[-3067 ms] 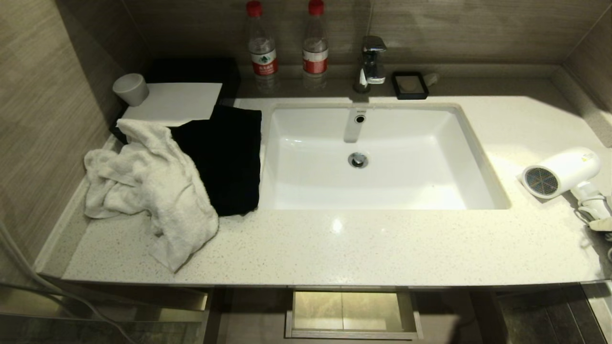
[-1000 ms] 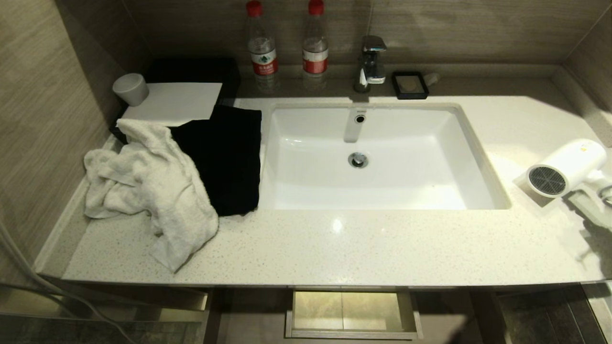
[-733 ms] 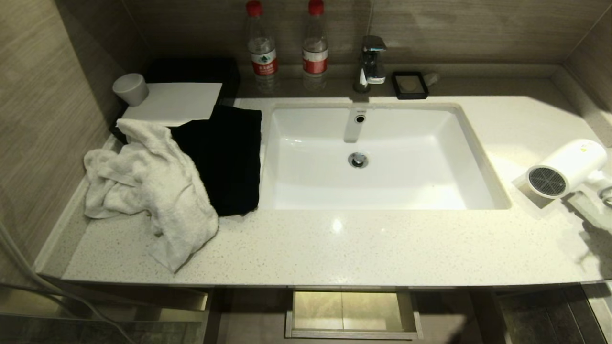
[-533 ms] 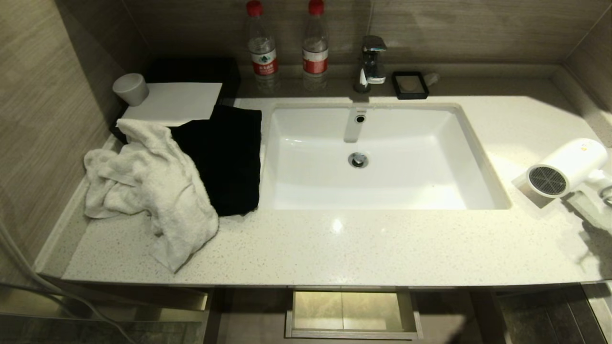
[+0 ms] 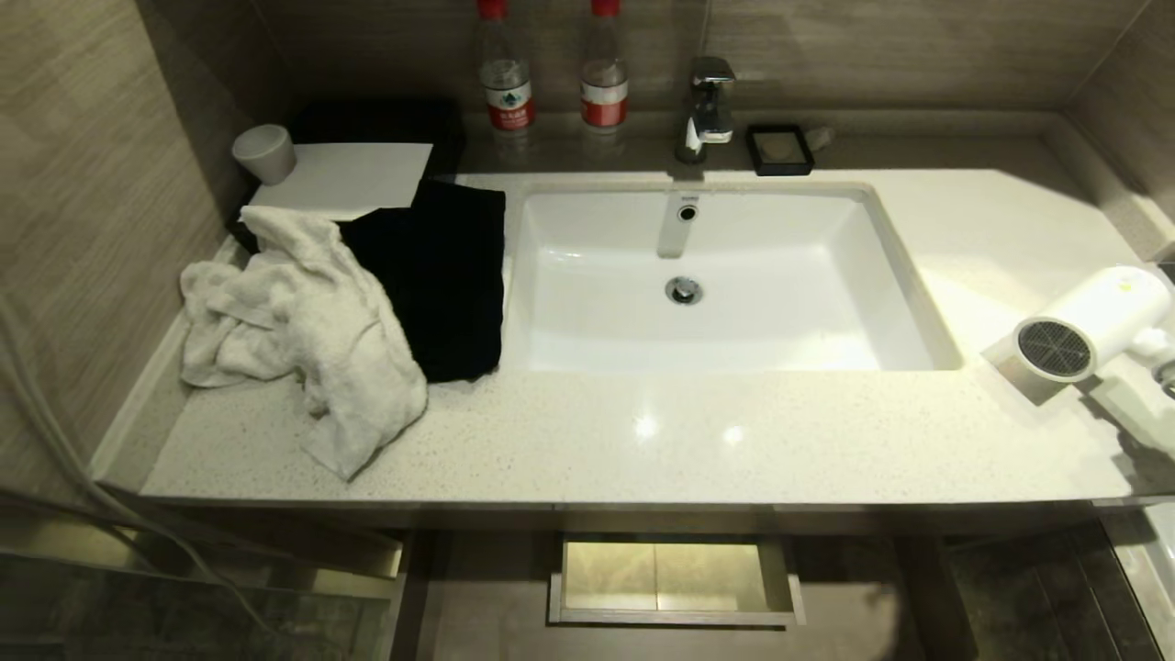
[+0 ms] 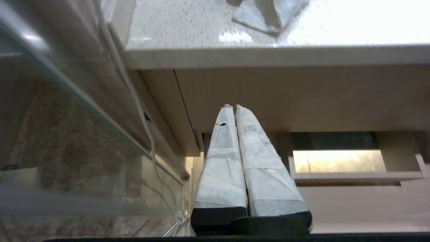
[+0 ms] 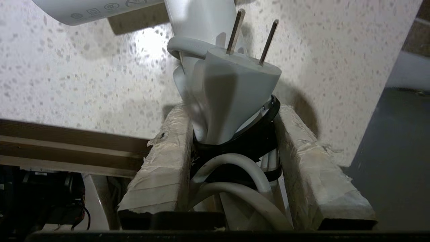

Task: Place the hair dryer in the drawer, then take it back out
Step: Pick up the hairdryer, then put it into the drawer

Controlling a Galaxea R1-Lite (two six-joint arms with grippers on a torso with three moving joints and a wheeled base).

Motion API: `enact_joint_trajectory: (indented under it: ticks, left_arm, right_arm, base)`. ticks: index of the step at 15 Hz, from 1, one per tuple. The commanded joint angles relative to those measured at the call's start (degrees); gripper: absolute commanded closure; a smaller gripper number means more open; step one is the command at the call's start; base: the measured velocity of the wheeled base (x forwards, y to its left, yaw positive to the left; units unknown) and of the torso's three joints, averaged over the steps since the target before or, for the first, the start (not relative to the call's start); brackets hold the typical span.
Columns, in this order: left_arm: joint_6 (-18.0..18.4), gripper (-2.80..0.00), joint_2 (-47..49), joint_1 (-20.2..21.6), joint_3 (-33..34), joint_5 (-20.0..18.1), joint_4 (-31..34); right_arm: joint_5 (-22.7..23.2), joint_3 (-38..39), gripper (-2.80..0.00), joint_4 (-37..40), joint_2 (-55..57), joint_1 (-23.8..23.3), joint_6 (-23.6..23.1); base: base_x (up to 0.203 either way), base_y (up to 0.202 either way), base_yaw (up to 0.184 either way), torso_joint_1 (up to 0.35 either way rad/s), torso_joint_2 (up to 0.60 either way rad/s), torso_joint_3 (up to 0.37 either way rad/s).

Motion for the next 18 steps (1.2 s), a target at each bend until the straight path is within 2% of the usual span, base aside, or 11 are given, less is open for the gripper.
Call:
enact_joint_trajectory:
  ticks: [1,10,18]
  left_arm:
    - [0.0,0.0,0.0,0.0,0.0,0.0,0.0]
    - [0.0,0.0,0.0,0.0,0.0,0.0,0.0]
    - [0.0,0.0,0.0,0.0,0.0,0.0,0.0]
  right_arm:
    - [0.2,0.2,0.0,0.1,-0.3,0.0,-0.3]
    - [0.3,0.9,0.0,0.1,-1.0,0.0,-0.1]
    - [0.4,1.6,0.0,0.1,-2.2,0.1,0.0]
  base:
    - [0.0,0.0,0.0,-0.352,0.18,-0.128]
    - [0.0,0.0,0.0,-0.316,0.13,-0.184]
    - [0.0,0.0,0.0,-0.264,0.02,-0.247]
